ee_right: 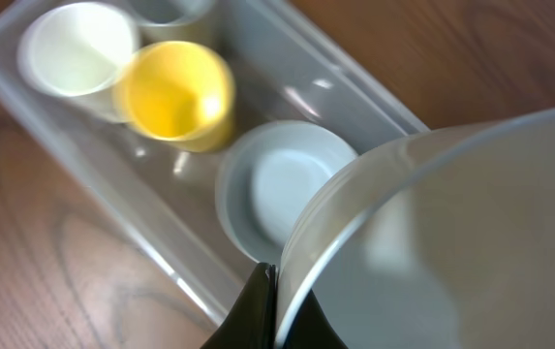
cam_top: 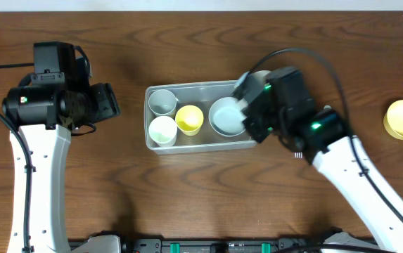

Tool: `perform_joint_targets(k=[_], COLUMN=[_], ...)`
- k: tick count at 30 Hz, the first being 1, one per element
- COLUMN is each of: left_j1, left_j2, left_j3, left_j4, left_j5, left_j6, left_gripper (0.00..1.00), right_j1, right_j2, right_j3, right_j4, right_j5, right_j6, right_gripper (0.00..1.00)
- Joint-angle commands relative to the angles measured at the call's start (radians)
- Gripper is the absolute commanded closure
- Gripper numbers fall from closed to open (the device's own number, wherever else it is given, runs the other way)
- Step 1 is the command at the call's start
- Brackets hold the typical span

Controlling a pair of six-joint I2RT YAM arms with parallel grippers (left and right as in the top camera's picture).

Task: Pack container
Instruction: 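Lower second white bowl onto first bowl in container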

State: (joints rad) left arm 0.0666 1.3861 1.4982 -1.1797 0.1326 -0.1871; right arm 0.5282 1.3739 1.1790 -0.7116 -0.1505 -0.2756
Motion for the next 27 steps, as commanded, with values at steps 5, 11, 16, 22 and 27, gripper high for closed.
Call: perform_joint_targets(k=[5,11,16,22,27], left_j1=[0.004,0.004,0.004,0.004,0.004], left_j2=[0.0,0.0,0.0,0.0,0.0], left_j3=[-0.005,-0.005,-0.005,-0.005,-0.005], left_j4=[-0.009,-0.008,-0.008,-0.009,-0.008], left_j5=[0.01,0.01,0.01,0.01,0.01], left_j6=[-0.006,-0.006,-0.006,-0.006,-0.006], left_gripper=[0.32,0.32,0.32,0.32,0.32], right_j1=[0.098,0.099,0.099,0.099,0.097], right_j2=[0.097,0.2,0.267,0.311,0.314], right_j3=[0.024,0.024,0.024,0.024,0.024], right_j4=[0.068,0.081,0.101,0.127,0.129], right_j5=[0.071,0.063,0.026,0.027,0.027], right_j6=[-0.134,-0.168,-0.186,-0.185,-0.185], right_gripper=[0.99,0.99,0.99,0.93,0.57])
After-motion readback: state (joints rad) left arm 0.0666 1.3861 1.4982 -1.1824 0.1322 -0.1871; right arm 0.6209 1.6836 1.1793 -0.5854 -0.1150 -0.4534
